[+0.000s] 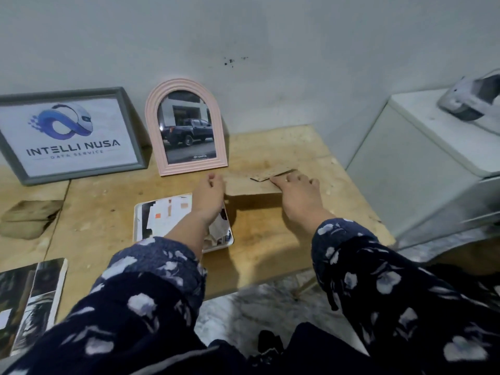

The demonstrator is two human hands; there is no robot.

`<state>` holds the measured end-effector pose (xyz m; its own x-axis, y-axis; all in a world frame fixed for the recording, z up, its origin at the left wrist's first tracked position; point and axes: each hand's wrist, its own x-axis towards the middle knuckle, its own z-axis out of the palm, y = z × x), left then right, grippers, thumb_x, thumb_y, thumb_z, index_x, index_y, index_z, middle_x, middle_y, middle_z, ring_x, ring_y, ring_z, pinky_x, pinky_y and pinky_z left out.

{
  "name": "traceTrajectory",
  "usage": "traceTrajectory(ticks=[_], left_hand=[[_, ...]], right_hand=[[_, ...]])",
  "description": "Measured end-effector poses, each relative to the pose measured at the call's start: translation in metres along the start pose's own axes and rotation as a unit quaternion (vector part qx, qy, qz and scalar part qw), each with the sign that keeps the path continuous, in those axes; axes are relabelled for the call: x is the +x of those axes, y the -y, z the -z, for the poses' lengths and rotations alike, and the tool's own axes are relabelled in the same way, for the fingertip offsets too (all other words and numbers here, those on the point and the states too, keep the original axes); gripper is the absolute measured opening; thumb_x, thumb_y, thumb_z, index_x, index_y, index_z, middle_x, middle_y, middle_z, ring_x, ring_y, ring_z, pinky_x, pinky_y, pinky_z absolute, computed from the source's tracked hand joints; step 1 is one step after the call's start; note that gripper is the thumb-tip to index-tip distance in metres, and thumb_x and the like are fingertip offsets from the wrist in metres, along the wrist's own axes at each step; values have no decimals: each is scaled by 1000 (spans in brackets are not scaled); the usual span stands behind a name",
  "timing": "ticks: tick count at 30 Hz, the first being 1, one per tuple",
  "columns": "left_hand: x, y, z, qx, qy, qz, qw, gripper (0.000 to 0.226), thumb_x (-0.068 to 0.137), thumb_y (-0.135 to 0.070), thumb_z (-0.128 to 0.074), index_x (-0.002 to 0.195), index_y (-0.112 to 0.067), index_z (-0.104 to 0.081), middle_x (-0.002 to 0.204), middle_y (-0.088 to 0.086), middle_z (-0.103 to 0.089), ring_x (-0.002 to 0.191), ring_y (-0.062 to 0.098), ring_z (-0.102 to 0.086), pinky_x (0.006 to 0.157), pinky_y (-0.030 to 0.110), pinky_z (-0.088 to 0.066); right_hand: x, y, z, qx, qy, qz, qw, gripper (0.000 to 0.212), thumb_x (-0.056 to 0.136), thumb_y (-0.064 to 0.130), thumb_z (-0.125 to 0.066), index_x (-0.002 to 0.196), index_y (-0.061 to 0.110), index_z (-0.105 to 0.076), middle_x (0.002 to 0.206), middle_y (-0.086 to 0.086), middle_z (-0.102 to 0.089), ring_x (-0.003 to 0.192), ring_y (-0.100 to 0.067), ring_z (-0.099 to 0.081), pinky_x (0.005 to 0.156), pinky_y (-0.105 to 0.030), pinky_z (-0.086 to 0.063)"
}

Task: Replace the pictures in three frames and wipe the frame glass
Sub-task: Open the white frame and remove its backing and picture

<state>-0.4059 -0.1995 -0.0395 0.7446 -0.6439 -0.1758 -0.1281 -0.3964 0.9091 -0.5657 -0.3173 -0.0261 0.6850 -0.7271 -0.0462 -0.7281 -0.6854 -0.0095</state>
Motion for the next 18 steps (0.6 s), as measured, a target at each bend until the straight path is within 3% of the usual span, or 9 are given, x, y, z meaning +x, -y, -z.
traceTrajectory(ticks=[2, 5, 9, 15, 18], left_hand=[[3, -3, -28, 42, 45, 2, 998, 34, 98, -29, -48, 127, -12, -53, 117, 8, -62, 97, 22, -61, 88, 31, -46], [4, -1, -60, 127, 62, 10, 990, 41, 98, -27, -46, 135, -10, -50, 128, 11, -58, 117, 29, -54, 100, 30, -40], [3, 9, -80, 294, 79, 7, 953, 45, 98, -35, -41, 141, -21, -42, 135, 13, -50, 122, 34, -48, 102, 48, -41], [-7, 17, -94, 436, 94, -18, 895, 44, 96, -38, -43, 138, -26, -44, 139, 10, -38, 129, 32, -29, 103, 47, -31], [-8, 17, -89, 459, 97, -22, 883, 38, 96, -39, -41, 132, -29, -49, 143, 9, -31, 129, 33, -24, 104, 46, -27]], right_hand=[[-2, -19, -17, -6, 5, -24, 1000, 69, 86, 2, -36, 146, 35, -28, 138, -9, -45, 127, -32, -37, 101, -46, -32], [-3, -41, -38, 3, 41, -45, 998, 71, 86, 1, -38, 147, 33, -23, 143, -8, -39, 131, -31, -33, 105, -46, -29], [2, -56, -56, 14, 94, -35, 995, 68, 91, 9, -40, 150, 34, -15, 155, -9, -19, 141, -31, -18, 112, -44, -23], [6, -67, -71, 116, 208, -54, 970, 76, 87, 19, -50, 151, 31, -10, 160, -1, 4, 147, -25, 5, 117, -50, -10], [9, -62, -69, 109, 194, -63, 973, 71, 86, 15, -44, 151, 27, -16, 160, -4, 1, 147, -26, 6, 118, -49, -3]])
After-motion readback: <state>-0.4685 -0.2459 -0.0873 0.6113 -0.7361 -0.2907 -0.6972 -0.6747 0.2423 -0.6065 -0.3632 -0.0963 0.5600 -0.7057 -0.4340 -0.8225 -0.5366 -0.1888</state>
